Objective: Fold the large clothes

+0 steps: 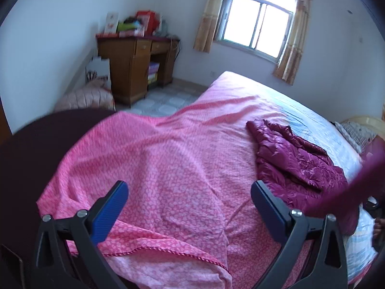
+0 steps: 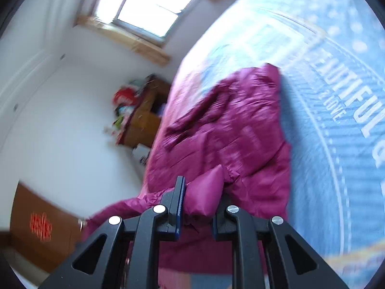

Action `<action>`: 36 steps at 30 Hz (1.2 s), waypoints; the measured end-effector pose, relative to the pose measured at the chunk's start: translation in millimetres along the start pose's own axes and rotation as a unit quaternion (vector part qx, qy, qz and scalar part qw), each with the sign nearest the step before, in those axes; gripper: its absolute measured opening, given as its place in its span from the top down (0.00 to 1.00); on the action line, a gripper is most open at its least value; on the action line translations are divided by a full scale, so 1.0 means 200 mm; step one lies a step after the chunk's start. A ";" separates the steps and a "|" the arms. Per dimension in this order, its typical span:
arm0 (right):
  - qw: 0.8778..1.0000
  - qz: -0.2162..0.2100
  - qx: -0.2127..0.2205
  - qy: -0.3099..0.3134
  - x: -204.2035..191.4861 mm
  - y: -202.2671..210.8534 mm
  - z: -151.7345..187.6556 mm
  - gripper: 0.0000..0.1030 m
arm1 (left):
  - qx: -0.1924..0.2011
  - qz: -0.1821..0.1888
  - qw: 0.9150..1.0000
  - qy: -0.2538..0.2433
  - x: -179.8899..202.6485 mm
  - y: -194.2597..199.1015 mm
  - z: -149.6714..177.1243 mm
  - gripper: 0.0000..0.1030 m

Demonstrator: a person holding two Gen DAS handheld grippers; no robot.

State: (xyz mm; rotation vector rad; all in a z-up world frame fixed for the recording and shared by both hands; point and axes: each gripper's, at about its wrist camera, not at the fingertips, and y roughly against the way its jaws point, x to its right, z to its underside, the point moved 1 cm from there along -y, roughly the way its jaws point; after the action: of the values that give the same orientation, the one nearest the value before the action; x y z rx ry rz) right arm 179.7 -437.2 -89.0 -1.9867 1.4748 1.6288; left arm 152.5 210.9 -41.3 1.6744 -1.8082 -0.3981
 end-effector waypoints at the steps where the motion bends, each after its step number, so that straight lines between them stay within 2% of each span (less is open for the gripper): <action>1: 1.000 0.008 0.001 -0.007 0.03 -0.04 -0.01 0.83 | -0.004 0.007 1.000 0.003 0.00 -0.02 0.01 0.00; 5: 0.999 0.049 -0.006 -0.006 0.14 -0.15 -0.03 0.83 | -0.016 0.050 0.999 -0.015 0.09 -0.10 0.01 0.00; 11: 1.000 0.030 0.000 -0.008 0.14 -0.16 -0.04 0.82 | -0.037 0.116 0.990 -0.071 0.41 -0.31 -0.09 0.00; 13: 1.000 0.010 0.000 -0.015 0.14 -0.13 -0.06 0.74 | -0.054 0.131 0.987 -0.079 0.50 -0.41 -0.12 0.00; 15: 1.000 -0.022 0.008 -0.019 0.12 -0.08 -0.07 0.51 | -0.076 0.137 0.984 -0.080 0.56 -0.50 -0.12 0.00; 16: 0.999 -0.035 0.015 -0.014 0.10 -0.05 -0.07 0.44 | -0.088 0.141 0.983 -0.079 0.59 -0.54 -0.12 0.00; 17: 0.999 -0.043 0.032 0.002 0.07 0.01 -0.07 0.32 | -0.097 0.140 0.982 -0.078 0.61 -0.58 -0.12 0.00; 18: 0.998 -0.042 0.043 0.015 0.05 0.05 -0.07 0.26 | -0.105 0.139 0.982 -0.075 0.62 -0.60 -0.12 0.00; 19: 0.997 -0.036 0.053 0.034 0.02 0.10 -0.07 0.25 | -0.110 0.143 0.981 -0.067 0.62 -0.62 -0.11 0.00; 22: 0.990 0.031 0.070 0.116 -0.05 0.19 -0.04 0.24 | -0.126 0.169 0.977 -0.039 0.60 -0.65 -0.09 0.00; 24: 0.978 0.091 0.059 0.180 -0.09 0.16 -0.02 0.24 | -0.136 0.175 0.975 -0.023 0.59 -0.68 -0.09 0.00; 26: 0.967 0.125 0.044 0.218 -0.11 0.09 -0.01 0.24 | -0.139 0.179 0.974 -0.015 0.58 -0.70 -0.10 0.00; 32: 0.944 0.190 0.020 0.270 -0.09 -0.14 -0.02 0.24 | -0.148 0.178 0.972 -0.022 0.63 -0.77 -0.11 0.01; 33: 0.942 0.195 0.012 0.272 -0.08 -0.18 -0.02 0.24 | -0.153 0.179 0.972 -0.019 0.63 -0.78 -0.10 0.04; 34: 0.942 0.195 -0.001 0.274 -0.06 -0.23 -0.02 0.24 | -0.155 0.182 0.971 -0.015 0.62 -0.79 -0.10 0.14; 35: 0.942 0.191 -0.008 0.277 -0.06 -0.25 0.00 0.34 | -0.155 0.185 0.970 -0.013 0.63 -0.79 -0.09 0.21; 36: 0.938 0.200 -0.005 0.282 -0.05 -0.26 0.02 0.56 | -0.152 0.189 0.970 -0.015 0.63 -0.78 -0.08 0.37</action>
State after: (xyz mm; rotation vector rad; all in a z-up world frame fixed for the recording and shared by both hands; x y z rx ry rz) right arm 217.7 -403.3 -103.6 -2.4083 2.1951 1.2226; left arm 285.5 68.8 -93.5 1.0931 -1.9239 -0.5017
